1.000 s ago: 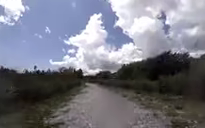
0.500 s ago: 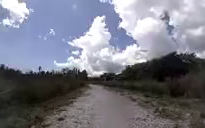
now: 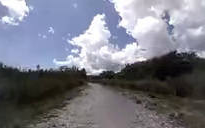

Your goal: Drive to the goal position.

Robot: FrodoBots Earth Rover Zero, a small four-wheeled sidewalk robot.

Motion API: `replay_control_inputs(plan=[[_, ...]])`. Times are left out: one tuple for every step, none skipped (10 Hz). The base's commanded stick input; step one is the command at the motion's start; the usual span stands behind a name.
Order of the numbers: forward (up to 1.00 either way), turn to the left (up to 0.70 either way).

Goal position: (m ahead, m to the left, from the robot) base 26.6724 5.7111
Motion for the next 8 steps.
replay_control_inputs(plan=[[0.70, 0.00], [0.70, 0.00], [0.70, 0.00], [0.70, 0.00], [0.70, 0.00], [0.70, 0.00], [0.70, 0.00], [0.70, 0.00]])
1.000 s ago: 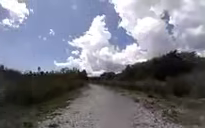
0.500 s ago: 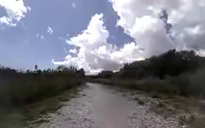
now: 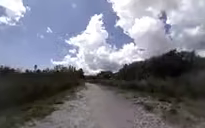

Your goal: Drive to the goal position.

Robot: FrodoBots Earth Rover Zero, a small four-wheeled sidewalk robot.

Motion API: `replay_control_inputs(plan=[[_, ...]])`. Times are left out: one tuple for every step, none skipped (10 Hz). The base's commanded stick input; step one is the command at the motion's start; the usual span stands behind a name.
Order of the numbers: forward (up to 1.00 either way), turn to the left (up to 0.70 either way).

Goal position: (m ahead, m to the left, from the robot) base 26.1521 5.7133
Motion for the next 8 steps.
replay_control_inputs(plan=[[0.70, 0.00], [0.70, 0.00], [0.70, 0.00], [0.70, 0.00], [0.70, 0.00], [0.70, 0.00], [0.70, 0.15], [0.70, 0.35]])
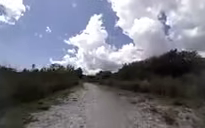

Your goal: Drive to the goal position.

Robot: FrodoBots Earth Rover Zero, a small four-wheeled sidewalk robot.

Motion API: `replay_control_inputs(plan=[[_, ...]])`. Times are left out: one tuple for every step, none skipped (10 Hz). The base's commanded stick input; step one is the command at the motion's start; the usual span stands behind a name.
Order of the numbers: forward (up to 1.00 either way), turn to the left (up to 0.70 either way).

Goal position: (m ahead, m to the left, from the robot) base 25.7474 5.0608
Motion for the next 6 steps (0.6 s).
replay_control_inputs(plan=[[0.70, 0.35], [0.70, 0.35], [0.70, 0.21], [0.70, 0.00], [0.70, 0.00], [0.70, 0.00]])
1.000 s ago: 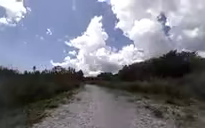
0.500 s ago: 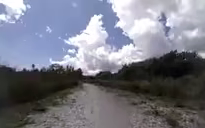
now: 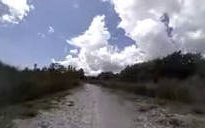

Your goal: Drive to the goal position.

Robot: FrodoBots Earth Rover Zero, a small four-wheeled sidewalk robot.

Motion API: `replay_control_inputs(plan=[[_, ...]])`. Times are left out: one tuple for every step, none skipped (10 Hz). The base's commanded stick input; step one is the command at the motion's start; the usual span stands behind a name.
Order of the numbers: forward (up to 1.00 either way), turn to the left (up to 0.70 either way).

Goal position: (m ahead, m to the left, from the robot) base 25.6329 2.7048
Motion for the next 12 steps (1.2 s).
replay_control_inputs(plan=[[0.70, 0.00], [0.70, 0.00], [0.70, 0.00], [0.70, 0.00], [0.70, 0.00], [0.70, 0.00], [0.70, 0.00], [0.70, 0.00], [0.70, 0.00], [0.70, 0.00], [0.70, 0.00], [0.70, 0.00]])
